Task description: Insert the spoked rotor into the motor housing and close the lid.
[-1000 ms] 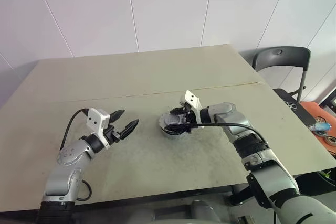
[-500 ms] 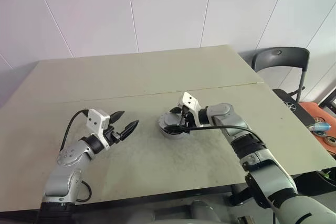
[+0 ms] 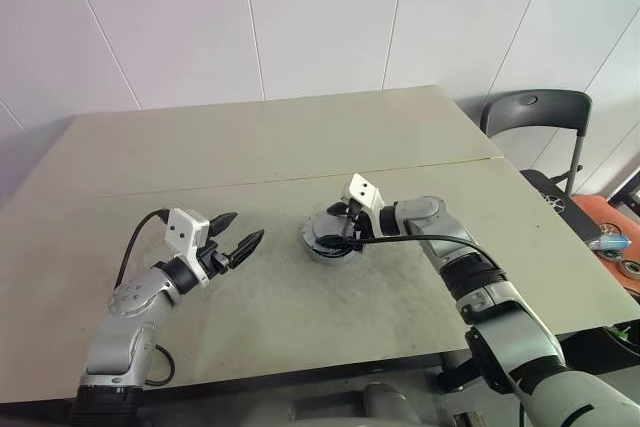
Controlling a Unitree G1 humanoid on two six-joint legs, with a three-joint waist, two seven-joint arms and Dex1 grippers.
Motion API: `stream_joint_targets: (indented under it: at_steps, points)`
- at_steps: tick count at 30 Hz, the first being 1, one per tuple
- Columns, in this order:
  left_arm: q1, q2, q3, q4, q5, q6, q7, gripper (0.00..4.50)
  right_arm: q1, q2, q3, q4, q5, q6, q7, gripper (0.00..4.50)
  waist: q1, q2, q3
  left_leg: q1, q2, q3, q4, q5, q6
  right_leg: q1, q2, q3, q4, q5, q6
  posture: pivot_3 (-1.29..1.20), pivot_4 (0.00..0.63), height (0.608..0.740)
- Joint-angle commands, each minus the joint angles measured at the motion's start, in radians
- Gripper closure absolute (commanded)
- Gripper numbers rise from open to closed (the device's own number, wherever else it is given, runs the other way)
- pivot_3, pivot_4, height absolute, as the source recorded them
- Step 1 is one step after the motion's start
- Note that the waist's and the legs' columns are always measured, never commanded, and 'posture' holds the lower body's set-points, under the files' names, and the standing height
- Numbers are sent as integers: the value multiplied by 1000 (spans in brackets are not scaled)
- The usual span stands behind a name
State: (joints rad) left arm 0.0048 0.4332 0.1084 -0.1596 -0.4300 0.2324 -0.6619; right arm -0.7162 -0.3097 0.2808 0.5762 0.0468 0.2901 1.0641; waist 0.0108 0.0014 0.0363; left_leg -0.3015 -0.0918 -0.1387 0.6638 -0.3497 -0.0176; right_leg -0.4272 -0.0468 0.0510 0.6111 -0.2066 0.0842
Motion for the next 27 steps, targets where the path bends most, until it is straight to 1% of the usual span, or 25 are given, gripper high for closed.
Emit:
stream_joint_targets:
  at_steps: [1, 6, 7, 9, 10, 15, 20, 27]
  points:
    - [-10, 6, 22, -36, -5, -5, 6, 758, 24, -12, 11, -22, 8, 41, 44, 15, 0, 0, 0, 0, 0, 0, 0, 0, 0, 0, 0, 0, 0, 0, 0, 0, 0, 740]
    - [-10, 7, 21, -35, -3, -7, 10, 758, 20, 1, -27, -65, 68, 99, 72, 15, 0, 0, 0, -1, 0, 0, 0, 0, 0, -1, 0, 0, 0, 0, 0, 0, 0, 740]
    - [-10, 7, 21, -35, -3, -7, 11, 758, 19, 1, -32, -69, 74, 104, 72, 392, 0, 0, 0, -1, 0, 0, 0, 0, 0, -1, 0, 0, 0, 0, 0, 0, 0, 740]
    - [-10, 7, 21, -35, -2, -8, 13, 758, 16, 0, -35, -69, 76, 107, 71, 900, 0, 0, 0, -1, 0, 0, 0, 0, 0, -1, 0, 0, 0, 0, 0, 0, 0, 740]
    - [-11, 7, 22, -32, -1, -9, 13, 758, 13, 1, -36, -62, 72, 103, 64, 955, 0, 0, 0, -1, 0, 0, 0, 0, 0, -1, 0, 0, 0, 0, 0, 0, 0, 740]
    - [-15, 7, 23, -28, 1, -10, 15, 758, 7, 3, -36, -49, 57, 83, 42, 955, 0, 0, 0, -2, 0, 0, 0, 0, 0, -2, 0, 0, 0, 0, 0, 0, 0, 740]
    - [-15, 8, 24, -29, 0, -8, 16, 758, 12, 3, -40, -54, 67, 69, 52, 955, 0, 0, 0, -1, 0, 0, 0, 0, 0, -2, 0, 0, 0, 0, 0, 0, 0, 740]
    - [-10, 8, 24, -37, -1, -5, 18, 758, -18, 33, -110, -55, 133, 108, 31, 955, -1, 1, 1, -2, 0, 0, 0, 0, 0, -2, 0, 0, 0, 0, 0, 0, 0, 740]
